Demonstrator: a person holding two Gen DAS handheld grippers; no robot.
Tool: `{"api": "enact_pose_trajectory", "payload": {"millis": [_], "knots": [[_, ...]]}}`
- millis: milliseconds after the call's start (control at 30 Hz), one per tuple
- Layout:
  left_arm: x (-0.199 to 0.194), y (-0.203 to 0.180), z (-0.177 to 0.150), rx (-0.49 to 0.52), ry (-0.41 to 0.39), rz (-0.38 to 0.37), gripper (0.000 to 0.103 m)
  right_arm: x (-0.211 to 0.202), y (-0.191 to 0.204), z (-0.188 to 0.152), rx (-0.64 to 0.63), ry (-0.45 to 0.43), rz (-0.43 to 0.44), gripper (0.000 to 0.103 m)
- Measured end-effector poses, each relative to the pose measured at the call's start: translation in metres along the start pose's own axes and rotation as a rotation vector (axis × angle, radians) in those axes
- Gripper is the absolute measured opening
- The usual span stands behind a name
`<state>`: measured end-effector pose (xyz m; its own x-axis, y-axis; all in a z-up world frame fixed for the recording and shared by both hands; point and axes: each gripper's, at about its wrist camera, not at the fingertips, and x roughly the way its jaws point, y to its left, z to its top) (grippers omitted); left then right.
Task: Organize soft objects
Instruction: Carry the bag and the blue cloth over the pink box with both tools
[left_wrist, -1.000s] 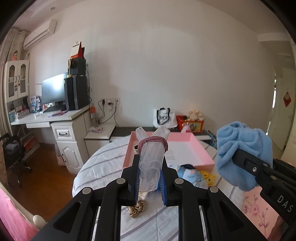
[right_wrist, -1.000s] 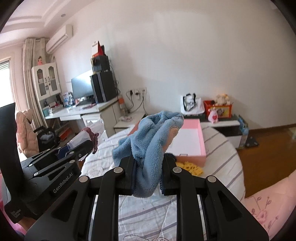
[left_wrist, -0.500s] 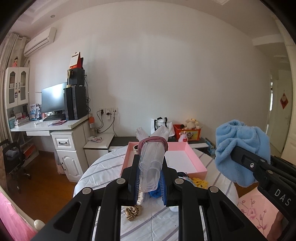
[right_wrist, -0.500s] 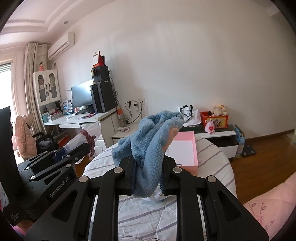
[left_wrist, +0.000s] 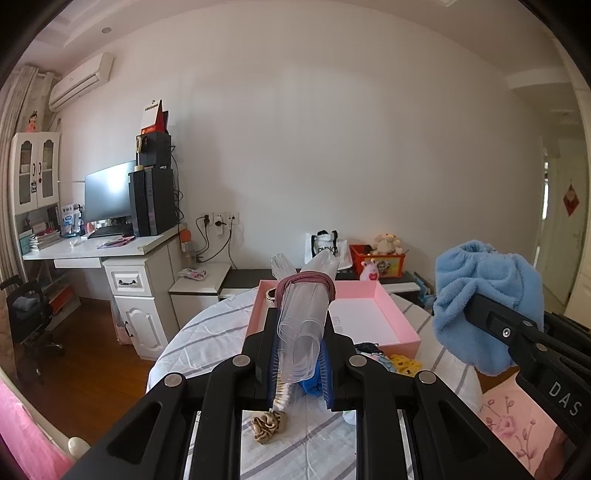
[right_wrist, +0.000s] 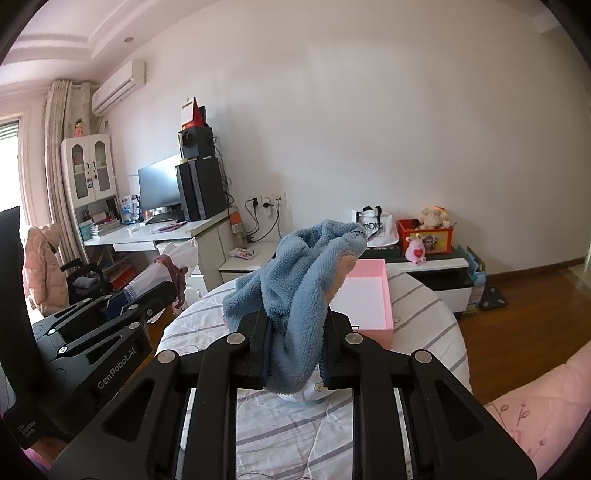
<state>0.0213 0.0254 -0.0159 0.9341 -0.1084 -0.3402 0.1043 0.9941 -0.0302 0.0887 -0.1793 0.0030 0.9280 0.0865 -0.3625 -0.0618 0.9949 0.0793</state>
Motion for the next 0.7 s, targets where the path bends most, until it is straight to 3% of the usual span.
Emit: {"api": "enact_pose_trajectory", "payload": {"millis": [267, 700], "knots": [[0.035, -0.001, 0.009, -0.001, 0.042, -0.003, 0.015, 0.028, -0.005, 0.002, 0.011, 0.031, -0.014, 0.018], [0.152, -0.010, 0.043, 0.016, 0.165, -0.041, 0.015, 0.113, -0.032, 0.007, 0.068, 0.116, -0.038, 0.018]]}}
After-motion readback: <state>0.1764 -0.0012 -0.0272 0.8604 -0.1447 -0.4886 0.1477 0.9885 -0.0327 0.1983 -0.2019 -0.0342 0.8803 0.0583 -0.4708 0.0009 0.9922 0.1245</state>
